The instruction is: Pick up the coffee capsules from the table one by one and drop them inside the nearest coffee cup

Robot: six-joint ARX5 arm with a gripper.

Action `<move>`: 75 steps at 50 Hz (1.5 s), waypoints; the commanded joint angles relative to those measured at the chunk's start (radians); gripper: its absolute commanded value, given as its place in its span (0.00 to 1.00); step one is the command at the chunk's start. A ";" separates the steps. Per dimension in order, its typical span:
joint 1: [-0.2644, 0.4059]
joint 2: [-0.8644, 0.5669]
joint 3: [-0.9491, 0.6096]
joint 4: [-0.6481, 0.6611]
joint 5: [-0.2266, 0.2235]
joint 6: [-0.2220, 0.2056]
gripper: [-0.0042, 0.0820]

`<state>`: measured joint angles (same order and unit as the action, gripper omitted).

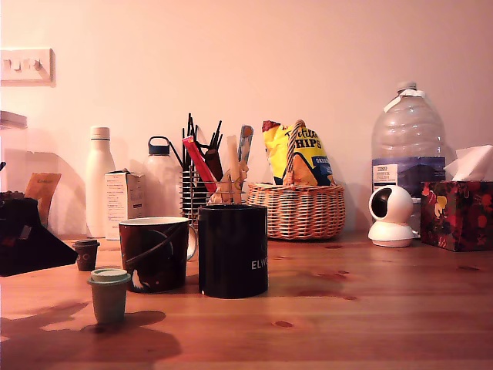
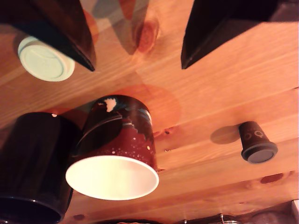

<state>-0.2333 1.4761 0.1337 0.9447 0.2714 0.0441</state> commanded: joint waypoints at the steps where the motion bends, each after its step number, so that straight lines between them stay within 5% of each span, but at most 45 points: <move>1: 0.005 -0.010 -0.008 -0.006 -0.002 -0.014 0.61; 36: 0.005 -0.029 -0.018 0.019 0.029 -0.014 0.61; 59: 0.005 -0.211 -0.083 -0.076 0.130 -0.018 0.61; 75: -0.034 -0.321 -0.083 -0.286 0.208 -0.019 0.61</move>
<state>-0.2558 1.1648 0.0605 0.6739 0.4717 0.0292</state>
